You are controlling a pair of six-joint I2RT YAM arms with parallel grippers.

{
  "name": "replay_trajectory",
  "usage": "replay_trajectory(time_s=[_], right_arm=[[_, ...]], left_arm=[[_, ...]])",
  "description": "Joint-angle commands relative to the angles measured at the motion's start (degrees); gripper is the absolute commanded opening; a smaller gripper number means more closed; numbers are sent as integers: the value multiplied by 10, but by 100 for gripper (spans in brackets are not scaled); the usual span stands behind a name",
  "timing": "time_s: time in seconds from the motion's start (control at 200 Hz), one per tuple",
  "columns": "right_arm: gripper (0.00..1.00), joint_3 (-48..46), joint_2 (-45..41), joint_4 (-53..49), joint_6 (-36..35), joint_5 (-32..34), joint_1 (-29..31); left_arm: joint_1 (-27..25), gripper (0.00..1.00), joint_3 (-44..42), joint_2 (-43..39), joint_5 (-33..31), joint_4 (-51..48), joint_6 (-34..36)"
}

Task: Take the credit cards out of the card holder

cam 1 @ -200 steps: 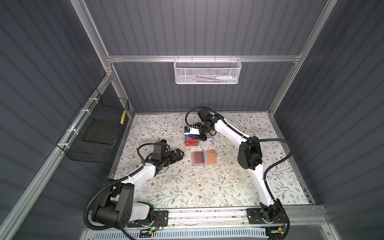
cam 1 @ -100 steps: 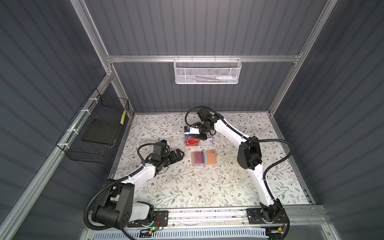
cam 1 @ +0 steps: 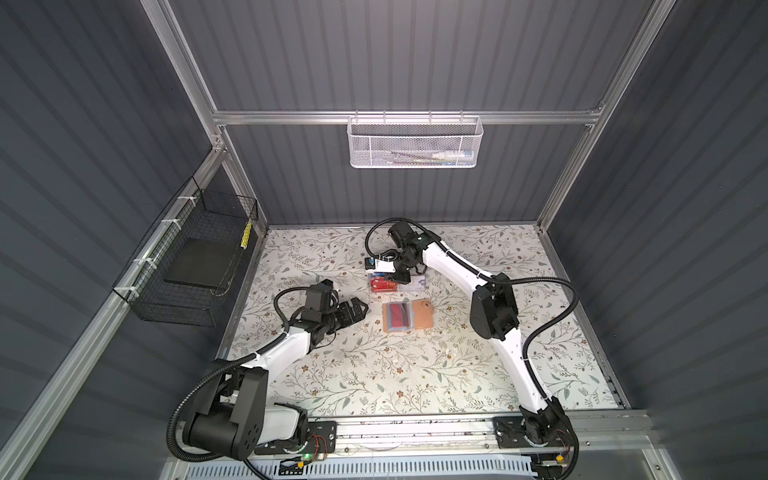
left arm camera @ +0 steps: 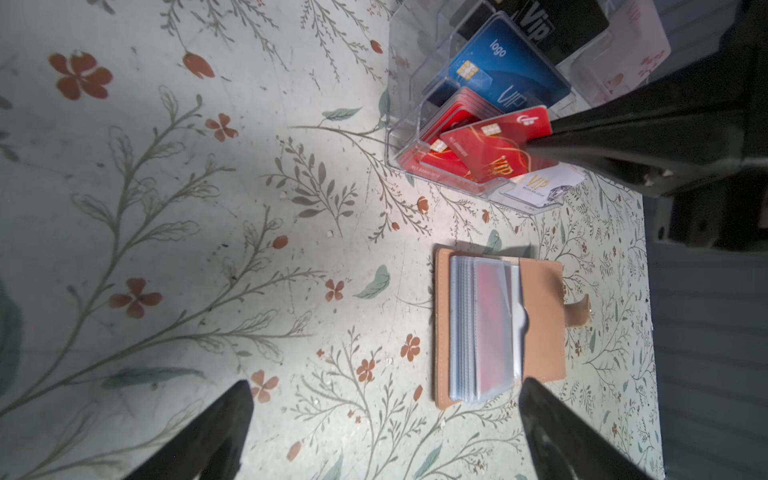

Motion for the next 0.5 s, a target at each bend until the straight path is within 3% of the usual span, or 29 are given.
replay_trajectory(time_s=[0.0,0.49], right_arm=[[0,10,11,15,3,24,1],[0,10,13,18,-24,75,9]], left_arm=[[5,100,-6,-13,11,-2,8],[6,100,-9,-11,13,2,7]])
